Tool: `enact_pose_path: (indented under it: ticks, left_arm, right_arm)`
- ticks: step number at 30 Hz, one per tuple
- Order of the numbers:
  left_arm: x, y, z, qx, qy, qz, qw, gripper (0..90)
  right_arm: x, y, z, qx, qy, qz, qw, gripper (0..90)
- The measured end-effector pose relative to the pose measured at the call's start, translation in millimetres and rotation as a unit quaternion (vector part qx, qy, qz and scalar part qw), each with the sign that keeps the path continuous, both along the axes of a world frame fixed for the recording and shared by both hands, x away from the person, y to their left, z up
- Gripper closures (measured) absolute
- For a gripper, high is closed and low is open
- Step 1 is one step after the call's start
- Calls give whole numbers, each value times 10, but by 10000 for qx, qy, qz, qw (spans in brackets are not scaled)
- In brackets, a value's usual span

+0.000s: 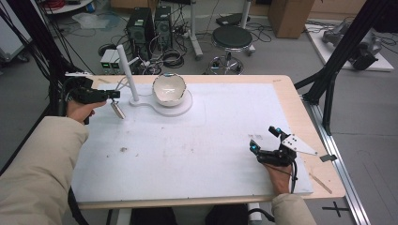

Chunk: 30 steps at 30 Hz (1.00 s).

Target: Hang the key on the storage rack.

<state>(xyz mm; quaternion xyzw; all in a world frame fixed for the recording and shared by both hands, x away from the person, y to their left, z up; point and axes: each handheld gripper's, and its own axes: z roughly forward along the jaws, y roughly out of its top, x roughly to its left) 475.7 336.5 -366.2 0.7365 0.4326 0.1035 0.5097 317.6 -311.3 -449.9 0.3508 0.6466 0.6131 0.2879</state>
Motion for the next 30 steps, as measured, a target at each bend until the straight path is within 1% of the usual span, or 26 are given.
enact_pose_path:
  ticks: [1, 2, 4, 5, 6, 7, 8, 9, 10, 11, 12, 13, 14, 15, 16, 19, 20, 21, 22, 24, 25, 28, 29, 30]
  left_arm:
    - [-3, -18, 5, 98, 54, 99, 9999, 626]
    - [-8, -35, 11, 198, 89, 142, 9997, 604]
    - [-26, -51, 22, 372, -25, 86, 9993, 504]
    - [-36, -54, 31, 319, -55, 57, 9995, 453]
    - [-44, -54, 41, 289, -42, 60, 9996, 375]
    - [-66, -68, 61, 312, -44, 172, 9994, 299]
    - [-111, -77, 78, 364, -193, 239, 9989, 221]
    - [-175, -73, 93, 334, -406, 216, 9984, 199]
    - [-242, -67, 101, 228, -640, 178, 9975, 196]
    - [-304, -63, 113, 156, -805, 166, 9965, 166]
    - [-367, -62, 125, 90, -914, 158, 9957, 100]
    - [-433, -63, 133, 73, -1021, 139, 9947, 48]
    - [-506, -70, 139, 124, -1132, 142, 9934, 17]
    - [-585, -82, 144, 202, -1242, 175, 9919, 17]
    - [-667, -94, 140, 206, -1352, 214, 9904, 17]
    - [-907, -131, 107, 162, -1561, 159, 9875, 17]
    - [-1006, -144, 84, 169, -1702, 146, 9852, 17]
    - [-1066, -150, 69, 156, -1783, 155, 9837, 17]
    - [-1163, -158, 34, 80, -1927, 166, 9811, 17]
    - [-1283, -161, -27, -11, -2072, 154, 9782, 17]
    - [-1347, -165, -63, -39, -2160, 196, 9762, 17]
    - [-1516, -169, -171, -32, -2327, 222, 9723, 17]
    - [-1561, -177, -208, -44, -2349, 244, 9717, 17]
    - [-1604, -182, -242, -3, -2362, 249, 9714, 17]
  right_arm:
    - [0, 0, 0, -10, -11, -5, 10000, 4]
    - [0, 1, 0, -10, -10, -12, 10000, 4]
    - [0, -4, 0, -7, 19, 8, 10000, 4]
    - [3, -7, 1, -7, 0, 3, 10000, 4]
    - [0, -4, 0, -2, 25, 7, 10000, 4]
    - [0, -4, 0, -8, 15, 9, 10000, 4]
    - [1, 0, -1, -16, -3, -9, 10000, 4]
    - [0, 3, 0, -24, 0, -18, 10000, 4]
    - [3, 3, 0, -38, -28, -9, 10000, 4]
    - [-1, 5, 0, -31, -3, -7, 10000, 5]
    - [1, 2, 0, -28, -1, -15, 10000, 4]
    - [1, 0, 0, -26, -2, -9, 10000, 4]
    - [2, -1, -2, -14, -7, -6, 10000, 4]
    - [1, 1, -1, -10, 3, 3, 10000, 4]
    - [2, 1, -2, -16, -1, 2, 10000, 4]
    - [0, 4, -1, -39, 1, 7, 10000, 4]
    - [0, 5, -1, -39, 0, 5, 10000, 4]
    - [0, 4, -1, -41, 0, 7, 10000, 4]
    - [0, 4, -1, -39, -1, 7, 10000, 5]
    - [2, 4, -1, -61, -26, 9, 10000, 5]
    - [2, 4, -1, -58, -22, 13, 10000, 4]
    - [0, 4, -1, -41, 10, 30, 10000, 4]
    - [-1, 5, -1, -40, 25, 33, 10000, 5]
    - [-1, 5, -1, -39, 19, 37, 10000, 4]
